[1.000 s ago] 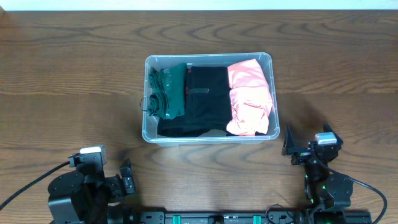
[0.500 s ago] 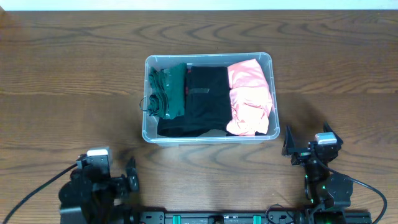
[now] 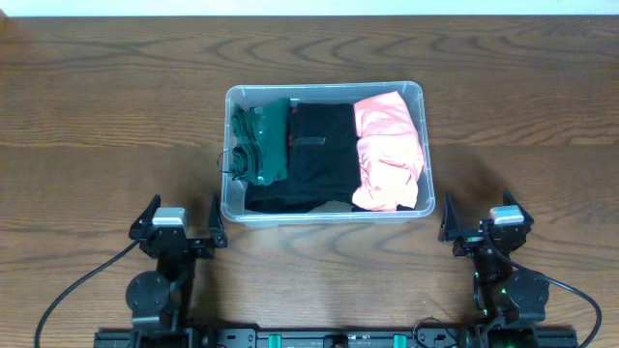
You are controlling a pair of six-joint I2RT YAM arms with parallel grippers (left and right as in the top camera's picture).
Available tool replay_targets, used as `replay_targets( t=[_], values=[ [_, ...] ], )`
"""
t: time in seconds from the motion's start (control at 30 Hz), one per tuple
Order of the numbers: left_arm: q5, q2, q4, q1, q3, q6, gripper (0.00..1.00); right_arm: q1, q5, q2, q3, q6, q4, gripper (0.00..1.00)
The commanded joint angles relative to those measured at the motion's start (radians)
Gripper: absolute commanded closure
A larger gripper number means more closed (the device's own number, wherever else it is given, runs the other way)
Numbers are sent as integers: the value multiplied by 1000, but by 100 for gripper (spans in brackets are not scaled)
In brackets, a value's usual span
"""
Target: Pack container
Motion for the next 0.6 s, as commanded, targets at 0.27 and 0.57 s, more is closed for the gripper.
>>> replay_targets(
  t=[0.27,0.57],
  values=[
    [-11,-7,55,-51,-95,6,2,-1,6,-3,-1,-13,-5,1],
    [-11,-4,32,-51,-95,6,2,-1,6,-3,-1,-13,-5,1]
  ],
)
